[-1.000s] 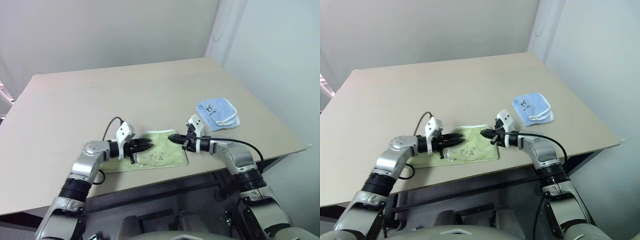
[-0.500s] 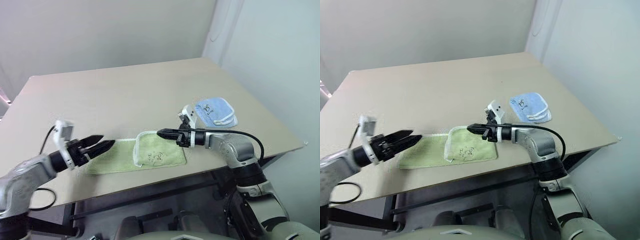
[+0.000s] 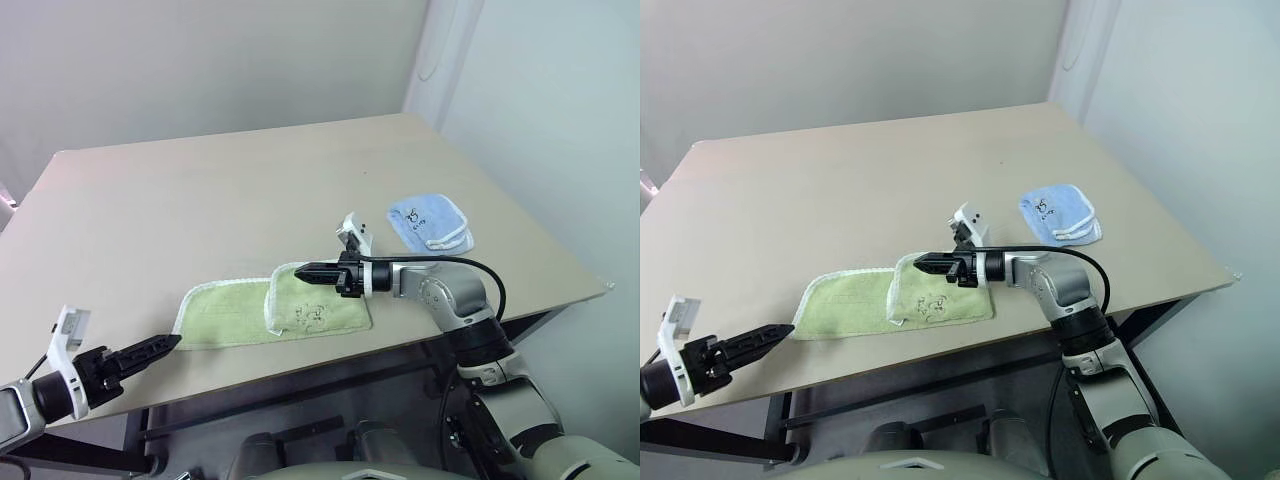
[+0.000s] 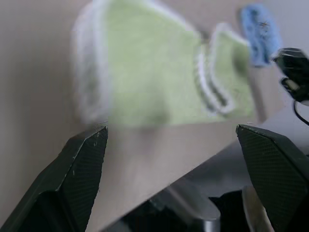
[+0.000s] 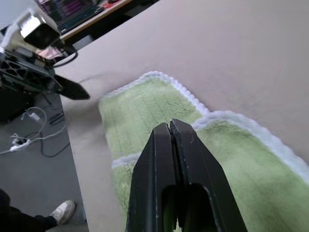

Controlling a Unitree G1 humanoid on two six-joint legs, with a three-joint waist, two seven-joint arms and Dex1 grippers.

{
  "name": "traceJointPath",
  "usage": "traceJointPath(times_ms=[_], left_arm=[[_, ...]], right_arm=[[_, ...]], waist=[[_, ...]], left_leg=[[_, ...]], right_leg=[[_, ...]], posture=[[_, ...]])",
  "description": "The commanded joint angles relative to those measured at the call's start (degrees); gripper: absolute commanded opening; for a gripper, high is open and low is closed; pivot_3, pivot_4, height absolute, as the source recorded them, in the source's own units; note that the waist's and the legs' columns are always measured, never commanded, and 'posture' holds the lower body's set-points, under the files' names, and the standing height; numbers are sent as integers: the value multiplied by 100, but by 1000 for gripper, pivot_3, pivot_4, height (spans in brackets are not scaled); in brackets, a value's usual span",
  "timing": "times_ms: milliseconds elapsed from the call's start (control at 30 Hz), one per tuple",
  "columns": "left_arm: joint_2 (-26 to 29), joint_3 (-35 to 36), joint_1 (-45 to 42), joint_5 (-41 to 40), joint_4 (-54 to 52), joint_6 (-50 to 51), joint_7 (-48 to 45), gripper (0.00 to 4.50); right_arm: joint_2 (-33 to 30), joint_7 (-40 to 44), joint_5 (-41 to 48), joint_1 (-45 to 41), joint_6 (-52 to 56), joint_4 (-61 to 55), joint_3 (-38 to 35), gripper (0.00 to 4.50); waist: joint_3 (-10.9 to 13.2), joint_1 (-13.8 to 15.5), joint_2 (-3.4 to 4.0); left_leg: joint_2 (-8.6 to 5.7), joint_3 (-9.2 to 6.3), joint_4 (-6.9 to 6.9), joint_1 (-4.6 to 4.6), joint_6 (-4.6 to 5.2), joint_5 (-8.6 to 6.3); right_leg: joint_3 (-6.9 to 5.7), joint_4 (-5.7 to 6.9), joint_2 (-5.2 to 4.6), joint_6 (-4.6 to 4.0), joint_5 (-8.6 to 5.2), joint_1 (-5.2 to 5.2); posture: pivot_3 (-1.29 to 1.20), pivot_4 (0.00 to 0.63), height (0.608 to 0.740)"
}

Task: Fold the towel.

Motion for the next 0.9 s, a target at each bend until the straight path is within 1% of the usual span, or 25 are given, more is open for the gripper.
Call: traceJointPath(times_ms=[33, 133, 200, 267, 433, 567, 700, 900], left_arm=[[77, 185, 61, -282, 151, -15, 191, 4484], [-54, 22, -30, -216, 304, -165, 418, 4484], [-172, -112, -260, -252, 445, -260, 632, 4484], [-295, -297, -465, -248, 549, -295, 775, 4484], [-556, -734, -610, -162, 630, -314, 945, 4484], [-765, -856, -679, -397, 631, -308, 1195, 4484], [-863, -909, -724, -577, 713, -382, 1453, 4484], [-841, -1103, -738, -1149, 721, -423, 1619, 4484]], right_arm=[[56, 30, 34, -185, -133, -14, -44, 0], [115, -17, 33, -203, -175, 55, -62, 0], [134, -40, 11, -201, -217, 77, -59, 0], [137, -77, -6, -198, -237, 81, -65, 0], [115, -174, -8, -193, -248, 87, -139, 0], [85, -264, -17, -160, -250, 60, -172, 0], [61, -318, -16, -119, -254, 27, -182, 0], [84, -481, -19, -119, -313, 78, -253, 0]], waist=[[1, 6, 2], [0, -7, 1], [0, -4, 0], [-5, 3, -8], [-5, 3, -5], [-3, 40, 5], [-3, 47, 6], [-4, 58, 6]], left_leg=[[-1, 0, -2, 0, 0, 0], [-2, -1, -8, 1, -19, -11], [-4, 3, -16, 1, -20, -11], [-11, 6, -29, 1, -20, -11], [-14, 18, -53, -10, -4, 1], [-14, 25, -51, -3, -3, 1], [-19, 18, -41, 11, -10, -2], [-49, 15, -42, 8, -17, -6]], right_leg=[[0, -2, -3, 0, 0, 1], [0, -13, -13, -1, 0, -1], [0, -20, -20, -2, 1, -2], [0, -23, -26, -2, 1, -4], [6, -27, -24, -2, 0, -2], [6, -26, -21, -4, -1, -2], [6, -32, -30, -3, -1, 2], [3, -33, -66, 6, -6, 4]], posture=[[0, 0, 740], [0, 0, 740], [0, 0, 740], [0, 0, 740], [0, 0, 740], [0, 0, 740], [0, 0, 740], [0, 0, 740]])
